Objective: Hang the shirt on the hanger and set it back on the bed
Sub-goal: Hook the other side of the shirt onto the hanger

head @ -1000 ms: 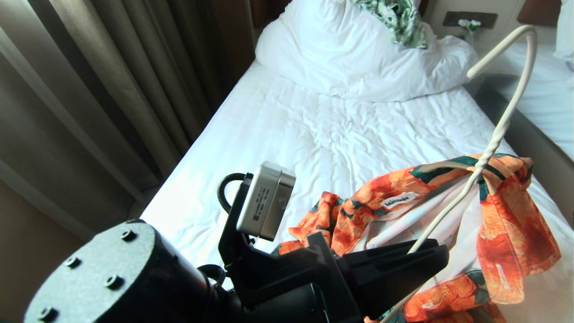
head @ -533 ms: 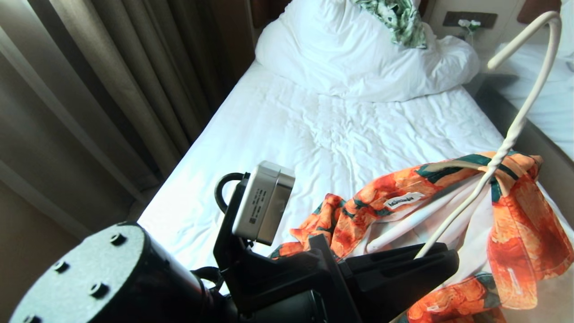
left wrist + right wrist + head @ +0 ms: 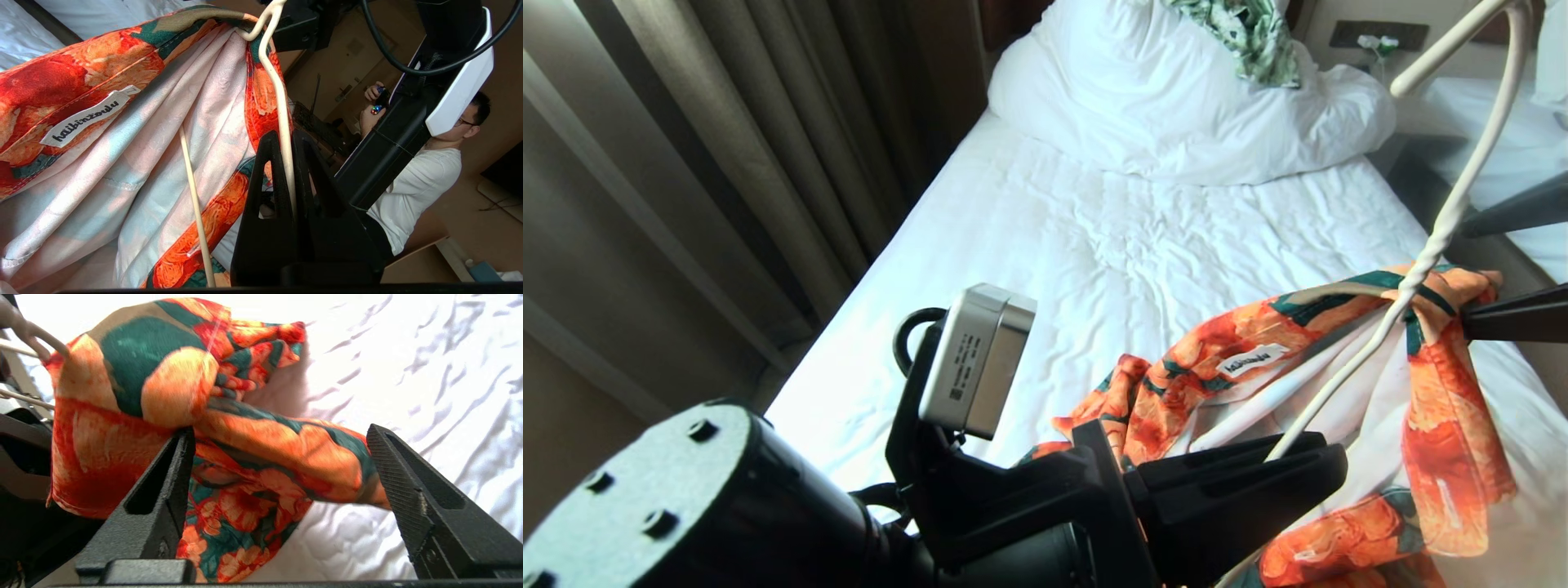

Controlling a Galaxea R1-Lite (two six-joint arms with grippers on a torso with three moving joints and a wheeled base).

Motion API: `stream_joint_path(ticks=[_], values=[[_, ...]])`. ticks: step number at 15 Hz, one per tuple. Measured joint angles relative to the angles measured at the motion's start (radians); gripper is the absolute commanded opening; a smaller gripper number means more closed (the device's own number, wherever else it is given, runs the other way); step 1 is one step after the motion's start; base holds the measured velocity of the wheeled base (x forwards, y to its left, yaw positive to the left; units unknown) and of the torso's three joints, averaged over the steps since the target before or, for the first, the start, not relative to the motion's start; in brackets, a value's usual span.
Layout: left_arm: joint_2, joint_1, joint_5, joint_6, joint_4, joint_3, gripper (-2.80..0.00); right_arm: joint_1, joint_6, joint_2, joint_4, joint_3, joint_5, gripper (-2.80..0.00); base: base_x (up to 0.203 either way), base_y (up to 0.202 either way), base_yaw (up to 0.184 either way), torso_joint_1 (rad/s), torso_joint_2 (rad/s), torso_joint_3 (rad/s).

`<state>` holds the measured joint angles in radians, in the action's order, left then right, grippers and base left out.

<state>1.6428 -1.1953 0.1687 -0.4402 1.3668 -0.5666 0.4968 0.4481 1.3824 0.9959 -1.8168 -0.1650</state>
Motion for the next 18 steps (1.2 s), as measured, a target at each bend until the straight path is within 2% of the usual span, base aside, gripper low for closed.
stream_joint_path(ticks=[5, 8, 11, 12, 13, 15, 18], values=[[-0.001, 0.001, 0.000, 0.000, 0.000, -0.002, -2.80, -0.003, 0.010, 0.059, -0.021, -0.001, -0.089, 0.00, 0.000, 0.000, 0.000, 0.000, 0.00, 0.000], [-0.002, 0.000, 0.000, 0.000, 0.000, -0.002, -2.80, -0.021, 0.041, 0.088, -0.022, 0.000, -0.195, 0.00, 0.000, 0.000, 0.000, 0.000, 0.00, 0.000], [-0.004, 0.000, 0.001, 0.000, 0.000, -0.002, -2.80, -0.060, 0.109, 0.103, -0.029, 0.006, -0.340, 0.00, 0.000, 0.000, 0.000, 0.000, 0.00, 0.000], [-0.004, 0.000, 0.000, 0.000, -0.001, -0.003, -2.80, -0.065, 0.122, 0.104, -0.027, 0.015, -0.354, 0.00, 0.000, 0.000, 0.000, 0.000, 0.00, 0.000], [-0.004, 0.002, -0.001, 0.000, -0.002, -0.005, -2.80, -0.068, 0.134, 0.103, -0.023, 0.026, -0.361, -2.80, 0.000, 0.000, 0.000, 0.000, 0.00, 0.000], [-0.009, 0.006, 0.002, 0.002, -0.006, -0.006, -2.80, -0.070, 0.142, 0.092, -0.020, 0.050, -0.371, -2.80, 0.000, 0.000, 0.000, 0.000, 0.00, 0.000], [-0.026, 0.033, 0.060, 0.004, -0.010, -0.010, -2.80, -0.068, 0.142, 0.067, -0.013, 0.076, -0.386, -2.80, 0.000, 0.000, 0.000, 0.000, 0.00, 0.000]])
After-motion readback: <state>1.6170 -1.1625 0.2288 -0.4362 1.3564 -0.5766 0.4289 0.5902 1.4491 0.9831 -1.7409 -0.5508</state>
